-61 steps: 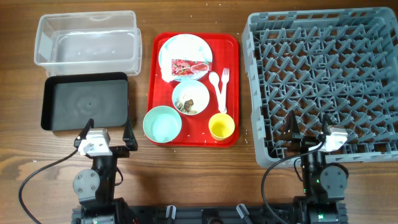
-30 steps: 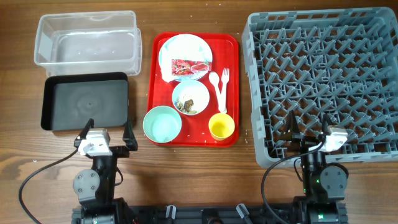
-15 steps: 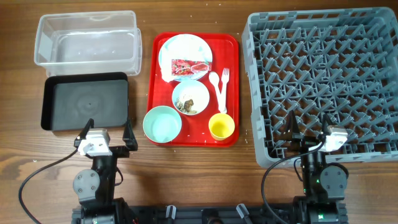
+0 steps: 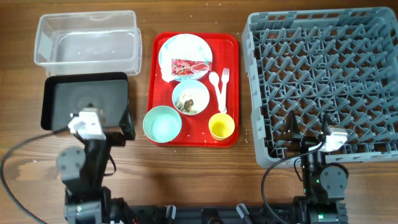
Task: Sort waste into correct bins and load items into the dishwasher rack
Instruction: 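Reach the left gripper to the white plate and grasp tissue and wrapper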
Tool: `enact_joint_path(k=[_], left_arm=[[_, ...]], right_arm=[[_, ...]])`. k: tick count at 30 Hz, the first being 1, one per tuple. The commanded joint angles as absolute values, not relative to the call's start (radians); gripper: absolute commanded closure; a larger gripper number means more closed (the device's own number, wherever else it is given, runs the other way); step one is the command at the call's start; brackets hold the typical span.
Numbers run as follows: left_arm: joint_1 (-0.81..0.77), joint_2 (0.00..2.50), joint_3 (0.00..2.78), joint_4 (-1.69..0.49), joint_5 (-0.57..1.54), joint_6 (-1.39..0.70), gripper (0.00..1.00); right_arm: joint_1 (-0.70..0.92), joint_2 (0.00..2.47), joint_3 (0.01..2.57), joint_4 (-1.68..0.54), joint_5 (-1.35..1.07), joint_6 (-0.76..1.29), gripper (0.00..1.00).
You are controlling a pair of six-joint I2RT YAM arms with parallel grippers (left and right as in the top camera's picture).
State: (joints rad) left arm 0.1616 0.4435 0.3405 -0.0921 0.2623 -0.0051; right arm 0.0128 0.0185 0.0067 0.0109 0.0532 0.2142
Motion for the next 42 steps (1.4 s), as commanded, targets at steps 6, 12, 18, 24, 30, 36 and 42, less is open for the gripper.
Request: enact_joint_path(k=[6, 12, 18, 24, 30, 36, 42], left_arm=[[-0.019, 0.961, 0.882, -0.400, 0.269, 0.068, 0.00], [-0.180, 1.386, 1.362, -0.746, 0.151, 0.067, 0.00], [-0.217, 1.814, 1.849, -1.144, 0.173, -0.007, 0.00], [-0.265, 1.975, 1.895, -1.035, 0.224, -0.004, 0.00], [-0.305, 2.096, 1.895, -0.896, 0.158, 0.049, 0.00], [-0.317, 2.192, 1.895, -0.867, 0.054, 0.090, 0.00], [-0.317, 2.283, 1.895, -0.851, 0.055, 0.207, 0.00]], right_arm=[[0.020, 0.014, 0.005, 0.014, 0.067, 0.210, 0.00], [0.020, 0.014, 0.005, 0.014, 0.067, 0.210, 0.01], [0.020, 0.014, 0.005, 0.014, 0.067, 0.210, 0.00], [0.020, 0.014, 0.005, 0.014, 0.067, 0.210, 0.00], [0.019, 0.014, 0.005, 0.014, 0.067, 0.210, 0.00], [0.020, 0.014, 0.005, 0.014, 0.067, 0.210, 0.00], [0.020, 0.014, 0.005, 0.014, 0.067, 0.210, 0.00]])
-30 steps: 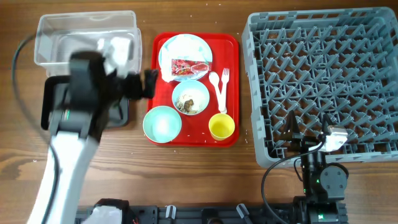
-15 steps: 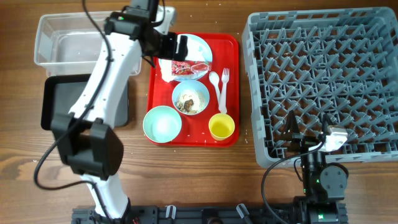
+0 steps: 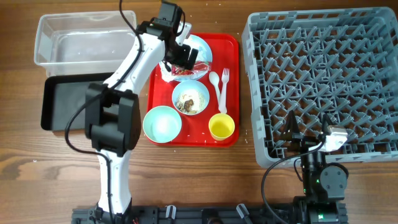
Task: Sort waste into correct bins and load items into the dishwasher rack
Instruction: 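Reach the left gripper to the white plate and grasp tissue and wrapper, then carry the tissue and red wrapper with the left gripper into the clear bin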
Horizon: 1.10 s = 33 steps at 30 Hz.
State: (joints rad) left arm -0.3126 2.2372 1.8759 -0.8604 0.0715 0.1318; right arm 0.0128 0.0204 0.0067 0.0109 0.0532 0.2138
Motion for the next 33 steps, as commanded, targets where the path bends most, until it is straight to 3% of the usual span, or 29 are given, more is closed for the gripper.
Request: enact_joint_path(k=[1, 13, 15, 17, 18, 20, 22, 33], left_arm=[[-0.317, 2.297, 1.895, -0.844, 0.056, 0.207, 0.00], [-0.317, 2.386, 1.895, -0.770, 0.059, 0.259, 0.03], [-0.317, 2.404, 1.895, -0.768, 0.059, 0.260, 0.13], [-0.317, 2.418, 1.895, -0.770, 0.059, 0.263, 0.37], [-0.317, 2.424, 1.892, -0.770, 0.059, 0.265, 0.57], [-0.317, 2.424, 1.892, -0.770, 0.058, 0.285, 0.84], [-0.317, 2.424, 1.892, -0.769, 0.058, 0.285, 0.96], [-0.316, 2.274, 1.893, -0.801, -0.024, 0.281, 0.96]], right_arm=[[0.020, 0.014, 0.005, 0.014, 0.067, 0.210, 0.00], [0.020, 0.014, 0.005, 0.014, 0.067, 0.210, 0.00], [0.019, 0.014, 0.005, 0.014, 0.067, 0.210, 0.00], [0.020, 0.014, 0.005, 0.014, 0.067, 0.210, 0.00], [0.020, 0.014, 0.005, 0.014, 0.067, 0.210, 0.00], [0.020, 0.014, 0.005, 0.014, 0.067, 0.210, 0.00], [0.019, 0.014, 0.005, 0.014, 0.067, 0.210, 0.00], [0.020, 0.014, 0.005, 0.014, 0.067, 0.210, 0.00]])
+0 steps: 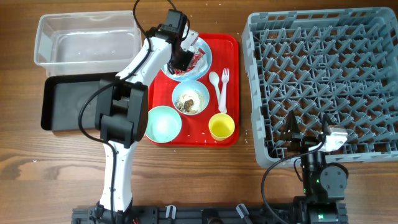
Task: Sort waste into correct bins and load items into the dishwasher rack
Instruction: 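Carry the tissue and red wrapper with the left gripper into the clear bin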
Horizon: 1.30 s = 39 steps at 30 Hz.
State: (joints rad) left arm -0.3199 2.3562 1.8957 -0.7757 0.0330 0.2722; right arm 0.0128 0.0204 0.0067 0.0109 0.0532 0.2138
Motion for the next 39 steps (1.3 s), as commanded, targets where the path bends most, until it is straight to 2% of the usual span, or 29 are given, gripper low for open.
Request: enact_joint_path(k=[1, 8, 14, 19, 23, 29, 34, 35, 37, 38, 39], left_arm=[[-0.316, 2.243, 1.893, -0.815, -0.024, 0.279, 0.96], [-0.316, 2.098, 1.893, -0.925, -0.024, 0.272, 0.96], [-0.294, 2.031, 1.893, -0.933, -0.067, 0.145, 0.96], [-0.183, 1.954, 1.893, -0.915, -0.065, -0.038, 0.96], [-0.035, 1.945, 1.893, -0.866, -0.061, -0.177, 0.96], [0.142, 2.024, 1.893, -0.804, -0.043, -0.199, 0.96], [0.176, 2.090, 1.893, -0.778, -0.043, -0.199, 0.95], [0.176, 2.095, 1.893, -0.777, -0.043, -0.199, 0.85], [0.175, 2.104, 1.893, -0.773, -0.043, -0.199, 0.47], [0.175, 2.107, 1.893, -0.773, -0.043, -0.199, 0.37], [0.175, 2.107, 1.893, -0.773, -0.043, -0.199, 0.36]], right_arm=[[0.019, 0.014, 0.005, 0.014, 0.067, 0.210, 0.00], [0.020, 0.014, 0.005, 0.014, 0.067, 0.210, 0.00], [0.020, 0.014, 0.005, 0.014, 0.067, 0.210, 0.00], [0.020, 0.014, 0.005, 0.014, 0.067, 0.210, 0.00], [0.020, 0.014, 0.005, 0.014, 0.067, 0.210, 0.00], [0.020, 0.014, 0.005, 0.014, 0.067, 0.210, 0.00], [0.020, 0.014, 0.005, 0.014, 0.067, 0.210, 0.00], [0.020, 0.014, 0.005, 0.014, 0.067, 0.210, 0.00], [0.020, 0.014, 0.005, 0.014, 0.067, 0.210, 0.00], [0.020, 0.014, 0.005, 0.014, 0.067, 0.210, 0.00], [0.019, 0.014, 0.005, 0.014, 0.067, 0.210, 0.00]])
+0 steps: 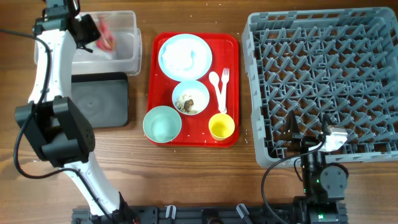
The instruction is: Sort waste into correct bins and load items into the dishwasher rack
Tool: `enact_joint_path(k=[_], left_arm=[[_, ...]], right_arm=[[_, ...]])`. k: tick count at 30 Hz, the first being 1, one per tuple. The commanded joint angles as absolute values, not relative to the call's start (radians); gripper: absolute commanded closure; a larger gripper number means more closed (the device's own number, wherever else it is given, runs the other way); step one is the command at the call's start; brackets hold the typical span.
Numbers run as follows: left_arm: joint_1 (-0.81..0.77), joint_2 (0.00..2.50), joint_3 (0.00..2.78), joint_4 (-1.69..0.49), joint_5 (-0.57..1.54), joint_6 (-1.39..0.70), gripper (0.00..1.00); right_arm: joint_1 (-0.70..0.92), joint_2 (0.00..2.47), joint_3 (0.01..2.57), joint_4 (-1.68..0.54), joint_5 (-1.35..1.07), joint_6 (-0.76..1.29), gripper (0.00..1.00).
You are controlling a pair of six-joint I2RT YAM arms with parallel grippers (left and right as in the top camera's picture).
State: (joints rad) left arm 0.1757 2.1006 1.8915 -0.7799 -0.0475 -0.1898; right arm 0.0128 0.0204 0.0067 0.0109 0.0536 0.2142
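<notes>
My left gripper (95,32) is shut on a red food wrapper (106,36) and holds it over the clear plastic bin (127,53) at the far left. The red tray (233,43) carries a bare light blue plate (184,55), a bowl with food scraps (190,98), a teal bowl (161,123), a yellow cup (221,127), and a white spoon and fork (219,84). The grey dishwasher rack (323,74) fills the right side. My right gripper (291,126) rests at the rack's front edge, fingers together and holding nothing.
A black tray-like bin (99,99) lies just in front of the clear bin, left of the red tray. My left arm runs up the table's left side over it. Bare wooden table shows in front of the tray.
My left gripper was on the wrapper at the plate on the red tray; now it holds the wrapper over the clear bin at far left. The plate is bare. The right arm is unchanged.
At first my left arm rested at the front left, and the wrapper lay on the plate. Then the gripper was over the plate, then down on the wrapper there. Now the wrapper hangs in it above the clear bin.
</notes>
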Motion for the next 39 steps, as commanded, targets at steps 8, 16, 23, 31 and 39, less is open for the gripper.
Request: enact_joint_path(k=[8, 16, 23, 31, 39], left_arm=[[0.130, 2.040, 1.893, -0.781, 0.039, -0.063, 0.36], [-0.213, 2.053, 1.893, -0.768, 0.059, 0.303, 0.22], [-0.298, 2.271, 1.893, -0.716, 0.059, 0.341, 0.13], [-0.297, 2.355, 1.893, -0.688, 0.060, 0.341, 0.16], [-0.297, 2.370, 1.884, -0.683, 0.064, 0.341, 0.41]], right_arm=[[0.019, 0.014, 0.005, 0.014, 0.067, 0.210, 0.00], [0.019, 0.014, 0.005, 0.014, 0.067, 0.210, 0.00], [0.020, 0.014, 0.005, 0.014, 0.067, 0.210, 0.00], [0.020, 0.014, 0.005, 0.014, 0.067, 0.210, 0.00], [0.020, 0.014, 0.005, 0.014, 0.067, 0.210, 0.00]])
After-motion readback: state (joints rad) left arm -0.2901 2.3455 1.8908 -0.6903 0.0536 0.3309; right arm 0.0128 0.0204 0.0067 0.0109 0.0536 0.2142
